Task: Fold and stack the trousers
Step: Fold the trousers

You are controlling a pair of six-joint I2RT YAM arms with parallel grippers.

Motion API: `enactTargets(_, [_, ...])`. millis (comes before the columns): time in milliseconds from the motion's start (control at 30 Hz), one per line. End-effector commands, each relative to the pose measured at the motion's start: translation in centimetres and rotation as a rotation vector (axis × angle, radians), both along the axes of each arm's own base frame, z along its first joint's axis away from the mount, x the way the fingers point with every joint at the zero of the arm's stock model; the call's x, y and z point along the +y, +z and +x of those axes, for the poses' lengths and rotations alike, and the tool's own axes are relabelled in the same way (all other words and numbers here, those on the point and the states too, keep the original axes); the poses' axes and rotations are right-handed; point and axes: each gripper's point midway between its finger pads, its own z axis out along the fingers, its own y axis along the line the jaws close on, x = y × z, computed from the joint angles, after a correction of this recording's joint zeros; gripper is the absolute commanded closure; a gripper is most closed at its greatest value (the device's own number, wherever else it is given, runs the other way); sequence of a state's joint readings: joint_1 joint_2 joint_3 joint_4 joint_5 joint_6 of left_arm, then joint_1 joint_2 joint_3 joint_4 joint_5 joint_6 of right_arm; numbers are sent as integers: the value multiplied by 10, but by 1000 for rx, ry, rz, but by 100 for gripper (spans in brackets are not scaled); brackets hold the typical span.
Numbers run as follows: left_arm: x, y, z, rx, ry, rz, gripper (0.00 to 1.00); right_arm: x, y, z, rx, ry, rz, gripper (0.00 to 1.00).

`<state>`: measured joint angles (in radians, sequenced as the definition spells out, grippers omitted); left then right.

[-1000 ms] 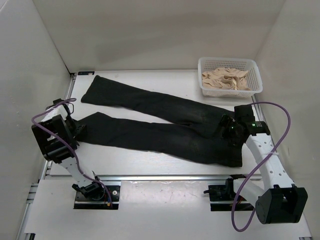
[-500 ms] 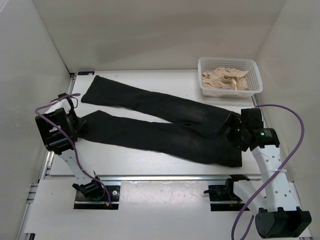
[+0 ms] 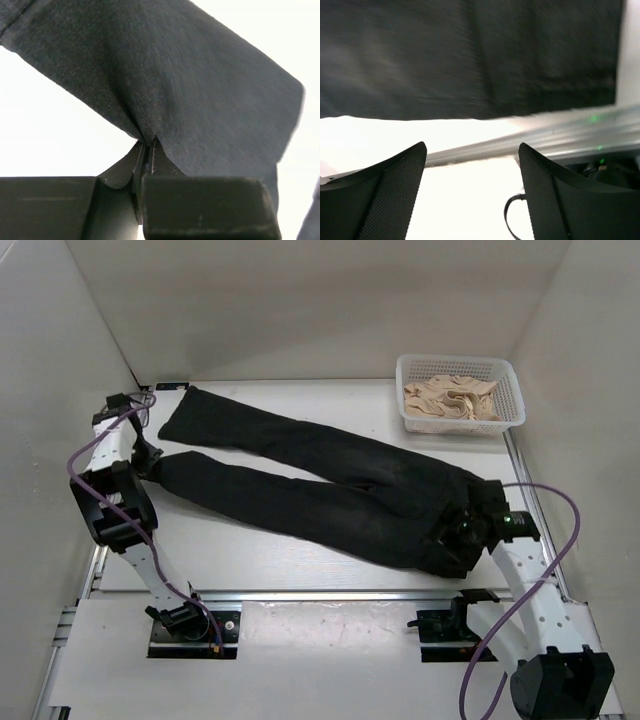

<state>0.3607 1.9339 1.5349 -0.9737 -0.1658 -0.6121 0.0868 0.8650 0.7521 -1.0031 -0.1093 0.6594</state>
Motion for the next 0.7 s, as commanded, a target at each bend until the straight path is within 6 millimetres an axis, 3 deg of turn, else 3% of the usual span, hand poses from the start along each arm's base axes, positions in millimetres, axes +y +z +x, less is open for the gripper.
enactTargets(0, [9,84,9,-185,-17,102,90,11,-19,-27,97,-105,90,22])
enactTargets(33, [7,96,9,-217,-20,105,90,13,-35,-37,139,-134,107,23])
enactTargets(133, [4,113,9,-258,-36,103,90,17,-51,-38,136,-213,150,29])
enactTargets(400, [-4,112,7,-251,-70,88,90,17,-73,-26,177,-252,140,35])
enactTargets(500, [-4,112,7,-251,-70,88,90,7,-82,-19,163,-286,88,35])
enactTargets(533, [-4,112,7,-251,-70,88,90,5,-83,-11,140,-291,77,40])
enactTargets(667, [-8,119,12,-280,-83,68,90,-11,-92,7,71,-347,-2,44])
